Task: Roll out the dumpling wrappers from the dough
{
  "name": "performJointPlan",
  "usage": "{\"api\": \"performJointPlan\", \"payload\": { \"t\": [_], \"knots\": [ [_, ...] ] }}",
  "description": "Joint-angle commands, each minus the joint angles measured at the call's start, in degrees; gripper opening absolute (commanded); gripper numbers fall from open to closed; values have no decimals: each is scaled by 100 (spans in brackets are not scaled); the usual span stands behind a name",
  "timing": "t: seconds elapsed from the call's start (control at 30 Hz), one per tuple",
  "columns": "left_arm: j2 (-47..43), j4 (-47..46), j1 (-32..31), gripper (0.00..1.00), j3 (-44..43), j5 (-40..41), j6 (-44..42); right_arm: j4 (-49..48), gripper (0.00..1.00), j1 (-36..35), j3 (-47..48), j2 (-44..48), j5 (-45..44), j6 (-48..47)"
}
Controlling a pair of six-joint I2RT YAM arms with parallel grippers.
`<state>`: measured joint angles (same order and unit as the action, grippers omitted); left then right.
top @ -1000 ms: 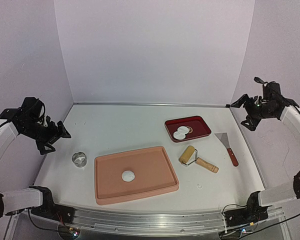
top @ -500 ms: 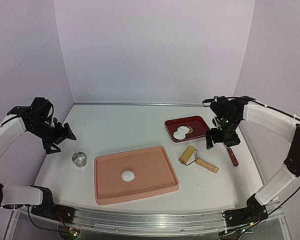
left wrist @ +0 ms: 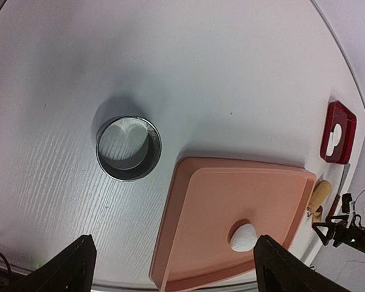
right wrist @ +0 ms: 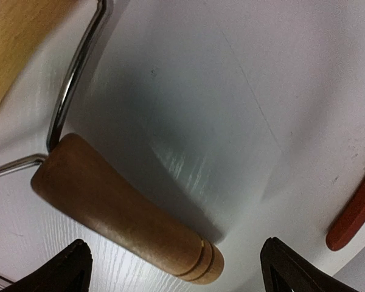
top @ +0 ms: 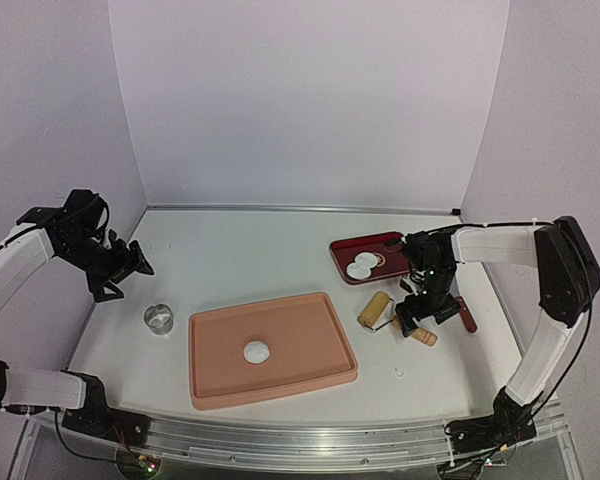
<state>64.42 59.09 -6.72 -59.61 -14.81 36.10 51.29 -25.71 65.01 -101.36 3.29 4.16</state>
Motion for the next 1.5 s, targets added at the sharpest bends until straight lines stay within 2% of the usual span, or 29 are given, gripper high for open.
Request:
{"api": "performJointPlan", "payload": {
  "t": [0.0,0.07,0.2,0.27,0.33,0.37,0.47,0.57,0.67,0.8,0.97,1.2,1.47],
  "knots": [
    [80,-199,-31,91,-245,-7,120,-282,96,-18,187,-381,-112,-360],
    [123,-216,-35,91,-271,-21,130,-302,92,-15,222,-524,-114,-371],
    [231,-179,-46,90,-381,-14,80,-304,76,-18,258,-674,-22,-369],
    [328,-161,-57,90,-455,-13,31,-325,57,-19,249,-675,146,-371],
    [374,-159,-57,90,-491,-13,21,-337,50,-37,240,-660,268,-372],
    [409,-174,-62,90,-529,-13,20,-339,42,-120,253,-647,334,-302],
    [479,-217,-59,90,-559,-37,19,-330,33,-353,362,-602,433,23],
    [564,-302,-74,90,-552,-94,16,-358,33,-611,508,-569,471,716],
    [697,-371,-99,89,-572,-157,2,-476,34,-816,557,-541,131,1812],
    [743,-434,-117,89,-582,-213,1,-728,52,-957,315,-292,-269,2607],
    [671,-456,-128,89,-484,-258,37,-1097,63,-1230,-243,209,-818,2781],
    [284,-383,-136,88,-241,-199,121,-2292,60,-1430,-1608,1082,-823,3238],
    [28,-384,-136,88,-32,-234,187,-2837,61,-1583,-1645,782,-882,2870]
  ]
}}
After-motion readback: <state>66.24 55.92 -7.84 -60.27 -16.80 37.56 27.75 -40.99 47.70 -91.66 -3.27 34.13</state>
